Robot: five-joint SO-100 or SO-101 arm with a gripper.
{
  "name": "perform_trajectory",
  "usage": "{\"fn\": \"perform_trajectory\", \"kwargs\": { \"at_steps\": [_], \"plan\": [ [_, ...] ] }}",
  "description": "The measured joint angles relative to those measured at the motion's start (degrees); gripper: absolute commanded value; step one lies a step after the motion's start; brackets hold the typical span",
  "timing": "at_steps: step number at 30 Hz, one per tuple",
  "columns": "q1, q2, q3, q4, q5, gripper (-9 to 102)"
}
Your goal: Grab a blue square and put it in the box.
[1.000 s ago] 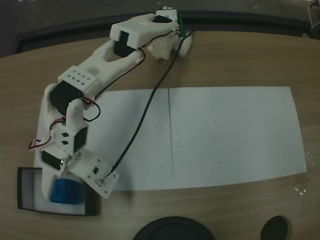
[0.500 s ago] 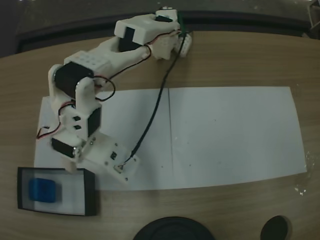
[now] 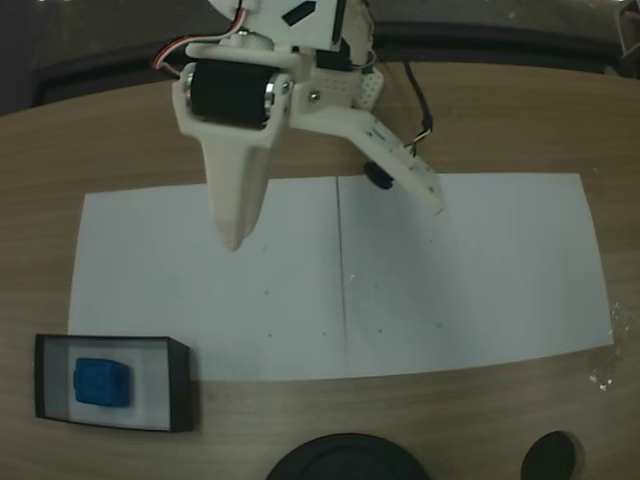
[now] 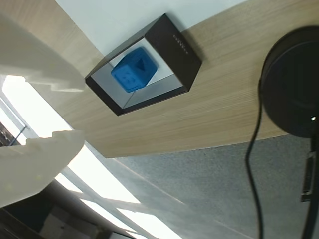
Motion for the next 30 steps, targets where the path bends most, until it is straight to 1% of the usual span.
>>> {"fn": "perform_trajectory", "kwargs": {
  "at_steps": [4,9,12,17,20,24,27,30],
  "plan": [
    [-6.6,16.9,18.0,0.0,-0.1,5],
    [-10.0,36.7,41.4,-2.5,-0.1,5],
    [-9.5,48.5,55.7,-7.0,-0.1,5],
    [-9.8,68.5,80.2,-17.5,-0.1,5],
    [-10.3,78.2,93.5,-22.4,-0.1,5],
    [-10.0,88.7,105.9,-27.3,-0.1,6],
    [-10.1,95.7,111.0,-29.9,-0.1,6],
    [-10.3,100.0,115.0,-30.6,-0.1,6]
  ]
}}
